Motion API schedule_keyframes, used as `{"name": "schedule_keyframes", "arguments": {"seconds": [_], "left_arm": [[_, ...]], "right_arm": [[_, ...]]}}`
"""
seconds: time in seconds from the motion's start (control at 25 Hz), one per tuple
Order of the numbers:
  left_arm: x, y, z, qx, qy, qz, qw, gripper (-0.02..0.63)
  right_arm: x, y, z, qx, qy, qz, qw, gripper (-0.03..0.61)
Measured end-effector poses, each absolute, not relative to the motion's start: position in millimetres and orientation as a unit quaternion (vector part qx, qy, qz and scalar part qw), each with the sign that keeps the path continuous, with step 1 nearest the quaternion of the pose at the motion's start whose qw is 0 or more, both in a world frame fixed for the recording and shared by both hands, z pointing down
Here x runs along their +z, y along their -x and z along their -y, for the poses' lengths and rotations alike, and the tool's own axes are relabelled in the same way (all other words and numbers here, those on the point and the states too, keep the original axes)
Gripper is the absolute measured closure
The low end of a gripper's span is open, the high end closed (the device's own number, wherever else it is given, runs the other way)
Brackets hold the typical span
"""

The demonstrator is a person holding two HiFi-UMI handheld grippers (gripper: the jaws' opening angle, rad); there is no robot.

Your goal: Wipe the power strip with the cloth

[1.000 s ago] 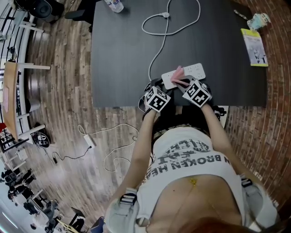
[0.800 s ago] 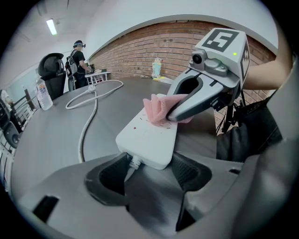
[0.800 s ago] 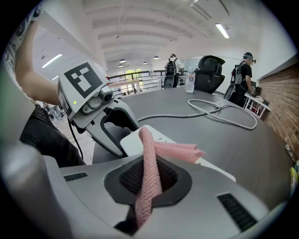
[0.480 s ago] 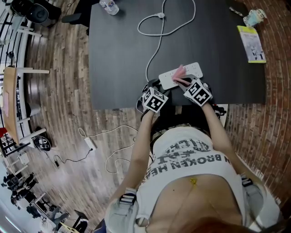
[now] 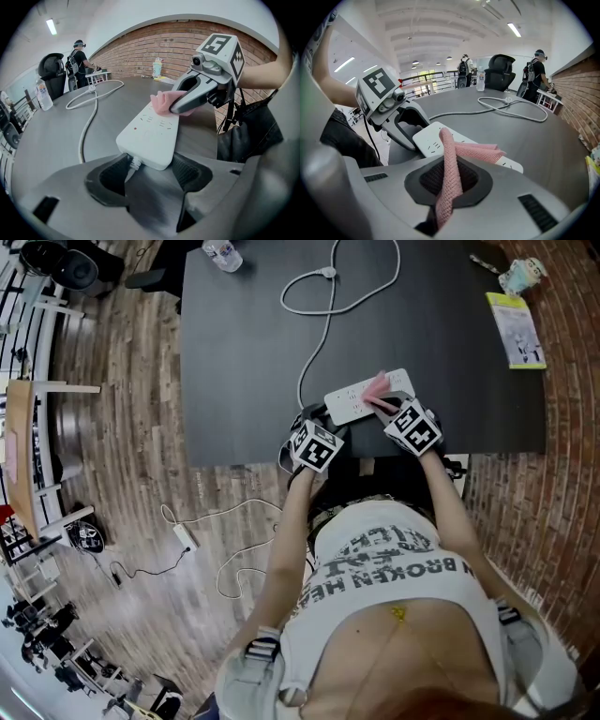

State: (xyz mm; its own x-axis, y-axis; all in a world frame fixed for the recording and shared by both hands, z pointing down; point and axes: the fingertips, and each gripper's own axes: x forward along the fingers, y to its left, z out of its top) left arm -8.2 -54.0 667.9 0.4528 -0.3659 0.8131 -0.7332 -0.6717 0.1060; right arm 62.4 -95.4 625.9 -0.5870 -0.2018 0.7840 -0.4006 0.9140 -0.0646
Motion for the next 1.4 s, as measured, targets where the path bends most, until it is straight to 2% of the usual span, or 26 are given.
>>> {"name": "schedule_keyframes", "arguments": {"seconds": [1.4], "left_arm": [[668,9,54,0.405,-0.820,0.332,0.231,0.334]], "right_arm": [[626,-123,121,0.155,-0.246,0.861,0.417,0.563]]}}
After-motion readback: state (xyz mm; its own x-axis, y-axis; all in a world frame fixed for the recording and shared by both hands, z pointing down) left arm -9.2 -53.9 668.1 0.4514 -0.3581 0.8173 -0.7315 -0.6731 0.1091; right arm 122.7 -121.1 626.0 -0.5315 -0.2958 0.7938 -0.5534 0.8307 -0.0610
